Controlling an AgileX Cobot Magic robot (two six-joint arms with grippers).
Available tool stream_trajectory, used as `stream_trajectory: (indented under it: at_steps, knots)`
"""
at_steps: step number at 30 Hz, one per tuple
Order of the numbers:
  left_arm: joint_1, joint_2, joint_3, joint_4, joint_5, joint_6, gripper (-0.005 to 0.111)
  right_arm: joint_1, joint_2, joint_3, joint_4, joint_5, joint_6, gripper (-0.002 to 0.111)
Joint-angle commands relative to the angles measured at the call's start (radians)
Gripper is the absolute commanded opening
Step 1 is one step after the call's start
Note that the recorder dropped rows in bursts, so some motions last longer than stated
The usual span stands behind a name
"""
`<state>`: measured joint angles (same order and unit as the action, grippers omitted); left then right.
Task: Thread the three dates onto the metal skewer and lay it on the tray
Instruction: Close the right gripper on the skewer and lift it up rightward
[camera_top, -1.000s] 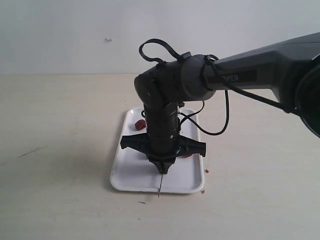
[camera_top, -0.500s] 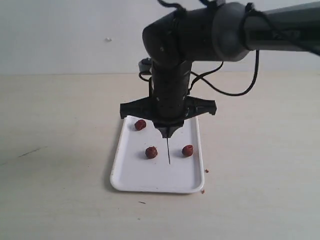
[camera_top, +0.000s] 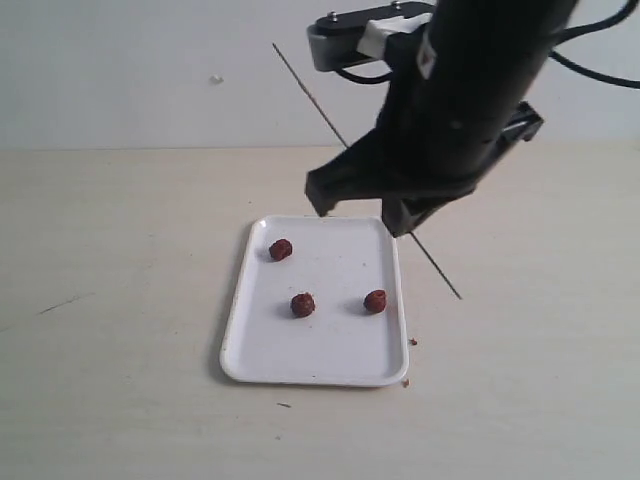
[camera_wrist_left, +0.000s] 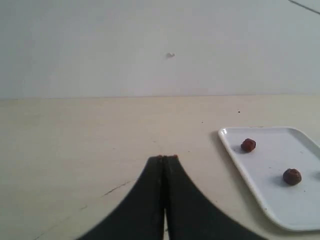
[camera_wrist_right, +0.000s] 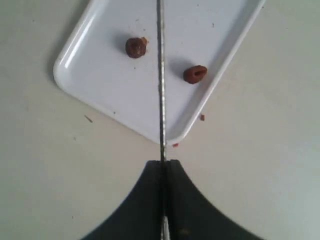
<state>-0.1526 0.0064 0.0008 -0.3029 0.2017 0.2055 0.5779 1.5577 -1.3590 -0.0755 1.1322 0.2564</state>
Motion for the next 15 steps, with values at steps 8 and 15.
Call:
stream_trajectory:
  at_steps: [8, 15]
  knots:
    - [0.003, -0.006, -0.001, 0.002, -0.003, 0.0, 0.0, -0.004, -0.266, 0.318, 0.055, -0.211, -0.091, 0.0]
    - [0.003, -0.006, -0.001, 0.002, -0.003, 0.0, 0.0, -0.004, -0.378, 0.425, 0.076, -0.239, -0.098, 0.0]
